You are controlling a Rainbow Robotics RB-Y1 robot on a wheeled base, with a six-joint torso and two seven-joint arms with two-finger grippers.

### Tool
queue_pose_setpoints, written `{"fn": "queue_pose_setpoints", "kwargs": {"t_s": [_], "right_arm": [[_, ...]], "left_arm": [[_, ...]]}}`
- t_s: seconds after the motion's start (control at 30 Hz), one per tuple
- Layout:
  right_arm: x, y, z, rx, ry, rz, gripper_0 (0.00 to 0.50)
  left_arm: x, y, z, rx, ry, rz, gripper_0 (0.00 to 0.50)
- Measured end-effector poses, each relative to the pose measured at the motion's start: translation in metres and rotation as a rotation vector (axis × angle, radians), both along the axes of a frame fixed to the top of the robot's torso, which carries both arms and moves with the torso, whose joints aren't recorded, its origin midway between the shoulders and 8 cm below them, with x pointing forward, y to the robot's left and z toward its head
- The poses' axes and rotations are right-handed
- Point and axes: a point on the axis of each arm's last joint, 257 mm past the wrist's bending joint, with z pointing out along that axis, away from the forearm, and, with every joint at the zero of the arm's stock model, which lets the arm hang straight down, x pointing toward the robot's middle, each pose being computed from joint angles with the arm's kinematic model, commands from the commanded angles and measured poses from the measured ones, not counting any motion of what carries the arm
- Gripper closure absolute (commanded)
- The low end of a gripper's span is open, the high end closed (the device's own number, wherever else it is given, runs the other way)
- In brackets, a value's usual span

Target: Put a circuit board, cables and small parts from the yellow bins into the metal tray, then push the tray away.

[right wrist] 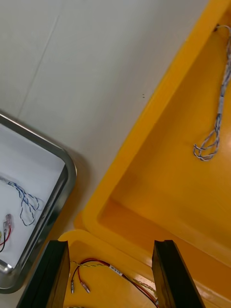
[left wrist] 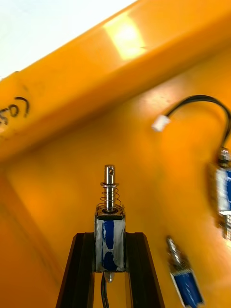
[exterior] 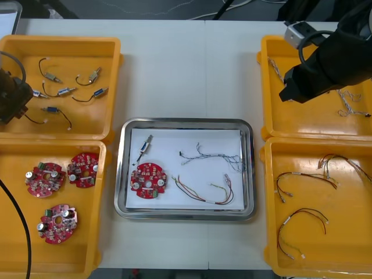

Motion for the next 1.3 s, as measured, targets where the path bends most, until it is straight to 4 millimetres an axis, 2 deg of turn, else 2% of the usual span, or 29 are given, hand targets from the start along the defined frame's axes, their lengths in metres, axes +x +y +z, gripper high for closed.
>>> {"fn": "queue_pose_setpoints", "kwargs": {"t_s": [0.23, 0.43, 0.63, 0.87, 1.1, 1.3], "right_arm": [[-0.001, -0.042, 0.002, 0.05, -0.002, -0.123, 0.0], [-0.01, -0.084, -0.006, 0.078, 0.009, -0.221, 0.0], [-0.018, -0.117, -0.016, 0.054, 0.008, -0.3, 0.0], [-0.027, -0.132, -0.028, 0.079, 0.029, -0.398, 0.0], [-0.04, -0.134, -0.038, 0.112, 0.037, -0.48, 0.0], [-0.055, -0.134, -0.049, 0.126, 0.046, -0.527, 0.0]], "left_arm": [[-0.001, -0.023, 0.028, -0.026, -0.026, -0.05, 0.5], [-0.006, -0.05, 0.055, -0.053, -0.048, -0.116, 0.5], [-0.012, -0.073, 0.07, -0.013, -0.04, -0.184, 0.5], [-0.014, -0.12, 0.084, 0.084, -0.052, -0.333, 0.5], [-0.026, -0.169, 0.079, 0.138, -0.06, -0.497, 0.5], [-0.042, -0.206, 0.066, 0.202, -0.054, -0.625, 0.5]]}}
